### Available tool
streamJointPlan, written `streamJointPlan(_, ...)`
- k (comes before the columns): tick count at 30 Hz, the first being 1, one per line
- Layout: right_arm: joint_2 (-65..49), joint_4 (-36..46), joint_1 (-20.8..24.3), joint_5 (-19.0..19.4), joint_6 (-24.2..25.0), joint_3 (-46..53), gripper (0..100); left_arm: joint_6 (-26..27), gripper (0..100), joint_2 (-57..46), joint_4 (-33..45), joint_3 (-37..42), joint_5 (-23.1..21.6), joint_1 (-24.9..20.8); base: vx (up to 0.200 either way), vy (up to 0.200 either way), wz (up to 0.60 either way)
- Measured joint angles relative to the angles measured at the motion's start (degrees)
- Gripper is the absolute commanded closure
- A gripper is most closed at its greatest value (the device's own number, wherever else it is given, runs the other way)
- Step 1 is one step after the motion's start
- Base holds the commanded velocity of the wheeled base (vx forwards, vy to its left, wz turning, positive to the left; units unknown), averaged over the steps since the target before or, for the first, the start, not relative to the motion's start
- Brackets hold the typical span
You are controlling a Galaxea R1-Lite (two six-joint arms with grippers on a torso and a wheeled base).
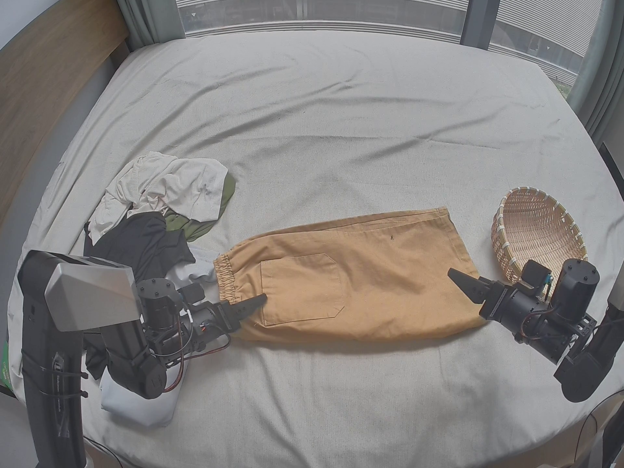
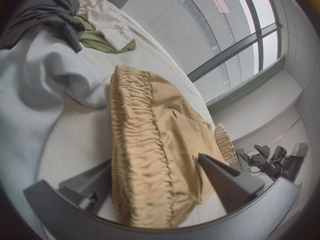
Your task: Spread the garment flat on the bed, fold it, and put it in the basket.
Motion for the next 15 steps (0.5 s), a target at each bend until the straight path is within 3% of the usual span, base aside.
streamJointPlan(7, -0.4, 0.0, 0.0, 0.1, 0.1, 0.1, 0, -2.6, 100, -2.5, 0.0, 2.1, 0.6, 0.3, 0.000, 0.000, 0.00)
streamJointPlan(15, 0.7, 0.0, 0.2, 0.1, 1.0, -1.6, 0, -3.9, 100, -11.5, -0.1, 12.4, 0.7, 0.7, 0.000, 0.000, 0.00)
